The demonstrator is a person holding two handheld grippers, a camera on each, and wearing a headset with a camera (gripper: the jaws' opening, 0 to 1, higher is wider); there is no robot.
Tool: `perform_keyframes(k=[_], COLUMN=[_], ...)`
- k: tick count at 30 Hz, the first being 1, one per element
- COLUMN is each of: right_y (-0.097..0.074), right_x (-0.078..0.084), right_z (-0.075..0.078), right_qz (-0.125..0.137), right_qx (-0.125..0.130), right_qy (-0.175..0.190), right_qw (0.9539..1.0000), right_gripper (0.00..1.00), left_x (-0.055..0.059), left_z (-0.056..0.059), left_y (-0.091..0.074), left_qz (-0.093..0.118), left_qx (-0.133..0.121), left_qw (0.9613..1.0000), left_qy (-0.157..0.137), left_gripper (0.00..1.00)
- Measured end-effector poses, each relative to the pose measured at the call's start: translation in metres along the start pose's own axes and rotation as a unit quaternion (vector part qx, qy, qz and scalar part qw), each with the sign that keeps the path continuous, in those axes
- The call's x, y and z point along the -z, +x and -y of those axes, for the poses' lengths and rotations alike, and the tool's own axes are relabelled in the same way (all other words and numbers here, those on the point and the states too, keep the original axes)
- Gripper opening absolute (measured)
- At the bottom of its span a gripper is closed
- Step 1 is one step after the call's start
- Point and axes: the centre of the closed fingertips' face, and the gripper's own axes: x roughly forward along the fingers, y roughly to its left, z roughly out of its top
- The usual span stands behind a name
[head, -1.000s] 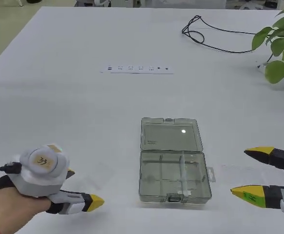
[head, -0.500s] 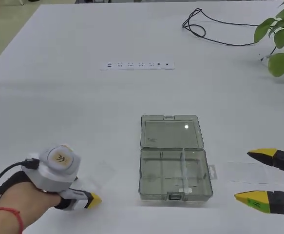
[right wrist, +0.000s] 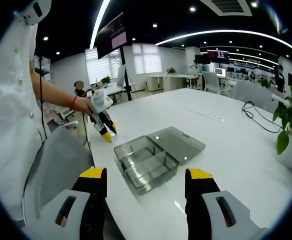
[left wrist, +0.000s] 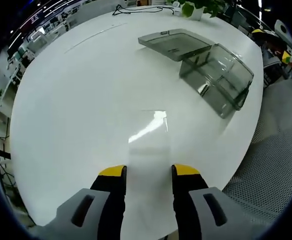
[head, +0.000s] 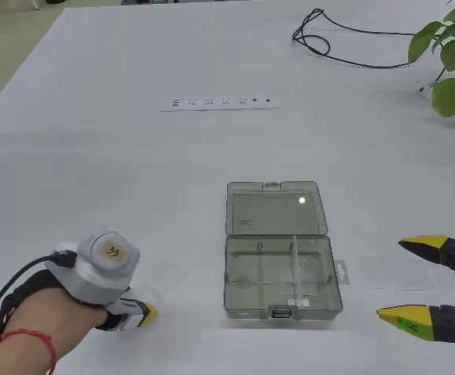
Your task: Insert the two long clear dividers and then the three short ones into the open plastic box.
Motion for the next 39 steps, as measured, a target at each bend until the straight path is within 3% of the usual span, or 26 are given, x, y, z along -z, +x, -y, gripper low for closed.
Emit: perform_keyframes(k=[8,15,26,31,34,39], right_y=[0.000,0.002,0.007,0.010,0.012,0.017], right_x=[0.000,0.001,-0.006,-0.015,-0.021,-0.036], right_z=[-0.003,-0.005,-0.008,-0.012,-0.013,-0.017], right_qz=[-0.001,-0.006,-0.005,-0.001,0.003,0.016], right_qx=[0.000,0.000,-0.002,-0.004,-0.004,-0.003], right_qy=[-0.002,-0.004,-0.001,0.001,0.004,0.021], right_qw=[1.0000,1.0000,1.0000,1.0000,1.0000,0.9996], right_gripper=[0.64,0.64,0.64,0.64,0.63,0.62], left_x=[0.000,-0.002,-0.002,-0.012,-0.017,-0.039], left_z=[0.000,0.000,0.002,0.006,0.006,0.012], left_y=[0.000,0.000,-0.003,-0.013,-0.020,-0.042], left_qz=[-0.006,-0.002,0.023,0.063,0.080,0.140], left_qx=[0.006,0.017,0.028,0.039,0.038,0.050], left_qw=[1.0000,0.9997,0.9986,0.9944,0.9927,0.9819], left_qy=[-0.001,-0.020,-0.039,-0.075,-0.082,-0.117], left_gripper=[0.32,0.31,0.30,0.30,0.30,0.30])
